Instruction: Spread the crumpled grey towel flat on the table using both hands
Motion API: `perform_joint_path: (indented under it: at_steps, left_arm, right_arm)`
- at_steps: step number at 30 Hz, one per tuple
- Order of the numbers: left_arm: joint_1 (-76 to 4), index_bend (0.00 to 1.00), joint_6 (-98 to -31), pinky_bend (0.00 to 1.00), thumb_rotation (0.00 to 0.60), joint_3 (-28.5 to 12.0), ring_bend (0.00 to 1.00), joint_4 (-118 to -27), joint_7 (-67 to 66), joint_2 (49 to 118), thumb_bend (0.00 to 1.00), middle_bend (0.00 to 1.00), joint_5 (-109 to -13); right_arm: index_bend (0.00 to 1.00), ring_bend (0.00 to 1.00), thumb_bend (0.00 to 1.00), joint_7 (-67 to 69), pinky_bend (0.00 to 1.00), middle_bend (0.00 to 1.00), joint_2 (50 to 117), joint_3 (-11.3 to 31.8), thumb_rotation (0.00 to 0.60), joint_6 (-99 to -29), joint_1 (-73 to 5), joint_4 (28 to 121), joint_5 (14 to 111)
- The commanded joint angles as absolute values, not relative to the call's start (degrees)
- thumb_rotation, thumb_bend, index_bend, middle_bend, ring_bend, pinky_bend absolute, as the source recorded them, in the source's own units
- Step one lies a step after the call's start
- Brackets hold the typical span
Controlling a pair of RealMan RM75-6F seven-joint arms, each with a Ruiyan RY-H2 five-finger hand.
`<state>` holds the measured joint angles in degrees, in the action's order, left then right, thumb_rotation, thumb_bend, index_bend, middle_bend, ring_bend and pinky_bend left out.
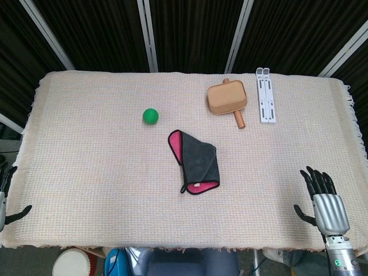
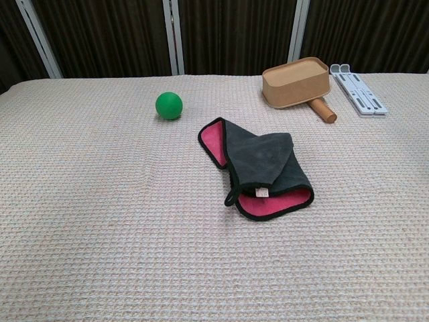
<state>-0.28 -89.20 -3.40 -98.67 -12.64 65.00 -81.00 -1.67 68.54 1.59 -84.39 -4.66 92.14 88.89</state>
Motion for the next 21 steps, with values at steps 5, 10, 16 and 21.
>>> perform_joint_path:
  at_steps: [5,10,16,21]
  left_arm:
    - [-0.3,0.09,-89.0,0.04,0.600,-3.2,0.00,-98.5,-12.6,65.2,0.01,0.00,-81.2]
    - [-0.4,0.09,-89.0,0.04,0.600,-3.1,0.00,-98.2,-12.6,65.4,0.01,0.00,-81.4]
    - [-0.6,0.09,-88.5,0.04,0.600,-2.7,0.00,-98.3,-13.0,65.7,0.01,0.00,-82.2]
    - [-1.5,0.10,-88.1,0.04,0.600,-3.0,0.00,-98.5,-13.2,66.4,0.01,0.01,-83.0]
  right_arm:
    - [0.00,0.00,0.28,-1.7,0.00,0.00,68.4,1.6,0.600,-84.4,-4.7,92.3,88.9]
    - [0.00,0.00,0.28,-1.6,0.00,0.00,68.5,1.6,0.600,-84.3,-4.7,92.3,88.9]
    - [0.00,0.00,0.28,-1.6,0.00,0.00,68.5,1.6,0.600,-84.1,-4.8,92.4,88.7]
    - [0.00,0.00,0.28,-1.8,0.00,0.00,68.5,1.9,0.600,-83.9,-4.9,92.5,88.4]
